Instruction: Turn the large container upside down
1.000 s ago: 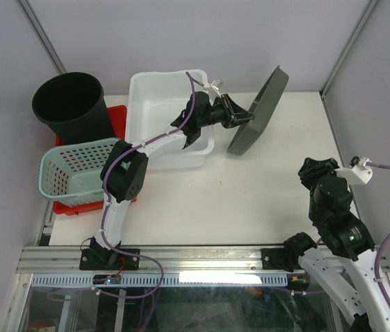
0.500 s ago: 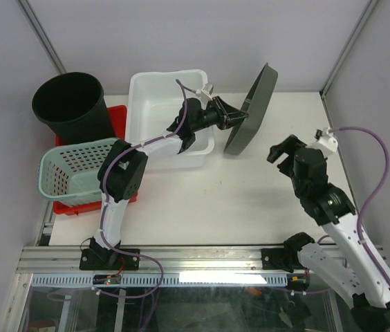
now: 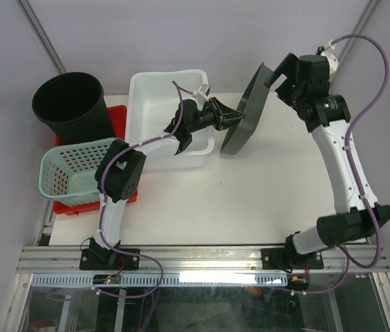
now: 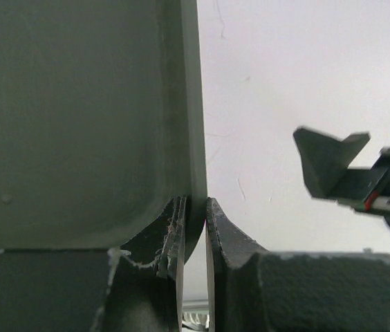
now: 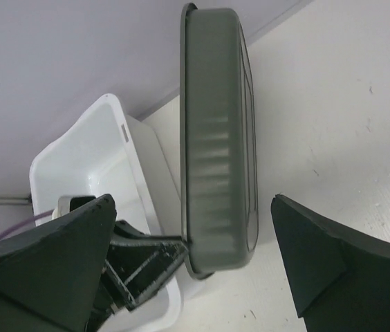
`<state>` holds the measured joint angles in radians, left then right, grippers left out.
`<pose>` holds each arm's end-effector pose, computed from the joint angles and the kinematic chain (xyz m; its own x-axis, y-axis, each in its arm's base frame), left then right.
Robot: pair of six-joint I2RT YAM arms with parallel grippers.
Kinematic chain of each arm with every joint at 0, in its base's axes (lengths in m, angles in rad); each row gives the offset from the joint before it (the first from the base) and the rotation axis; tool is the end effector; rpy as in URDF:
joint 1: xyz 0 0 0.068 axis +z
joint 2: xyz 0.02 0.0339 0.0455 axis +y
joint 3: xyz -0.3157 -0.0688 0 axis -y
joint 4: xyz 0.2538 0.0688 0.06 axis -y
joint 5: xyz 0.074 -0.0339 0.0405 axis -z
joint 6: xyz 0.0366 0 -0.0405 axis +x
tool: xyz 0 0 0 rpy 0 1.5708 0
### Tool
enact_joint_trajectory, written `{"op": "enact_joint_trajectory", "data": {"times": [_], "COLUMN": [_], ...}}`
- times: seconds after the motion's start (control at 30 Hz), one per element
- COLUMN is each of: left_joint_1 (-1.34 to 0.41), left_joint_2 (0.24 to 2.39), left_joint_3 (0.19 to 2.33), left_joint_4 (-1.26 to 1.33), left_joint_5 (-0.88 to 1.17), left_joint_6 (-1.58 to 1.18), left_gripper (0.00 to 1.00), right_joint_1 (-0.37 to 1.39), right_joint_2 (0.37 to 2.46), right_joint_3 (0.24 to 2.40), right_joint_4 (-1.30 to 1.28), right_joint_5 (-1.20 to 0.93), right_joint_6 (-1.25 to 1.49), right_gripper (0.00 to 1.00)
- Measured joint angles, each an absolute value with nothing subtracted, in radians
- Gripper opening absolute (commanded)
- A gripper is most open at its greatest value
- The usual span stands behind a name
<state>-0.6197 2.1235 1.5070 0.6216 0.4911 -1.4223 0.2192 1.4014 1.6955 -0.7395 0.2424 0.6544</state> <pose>0.4245 -0.3241 0.2849 -0.8856 -0.4395 -0.1503 0.1367 0.0628 -0.9886 0.2861 0.0547 0.5085 -0.3334 0.5311 -0.7789 0.2562 0.8462 0.4673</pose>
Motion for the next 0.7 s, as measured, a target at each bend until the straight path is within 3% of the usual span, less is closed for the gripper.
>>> {"op": "enact_joint_trajectory", "data": {"times": [0.2,0.4,0.7], "left_joint_1": [-0.614,-0.614,-0.613], "left_joint_2": [2.123,2.123,2.123], "left_joint_3": [1.506,1.496,1.489], "left_joint_4": [0.624,0.638,0.652], "left_joint_5": [0.508,0.518,0.526], "left_joint_6": [-1.428,-1.431,-1.433], "left_gripper": [0.00,0.00,0.00], "right_joint_1": [0.271,0.367,0.417], "right_joint_2": [1.683,1.969,2.073], "right_joint_3": [2.032,2.371,2.388], "right_joint_4": [-0.896,-1.081,-1.246], "right_joint_5": [0.339,0.460,0.617], "right_joint_6": [0.611,0.521,0.464], "right_gripper": [0.98,0.86,0.63]}}
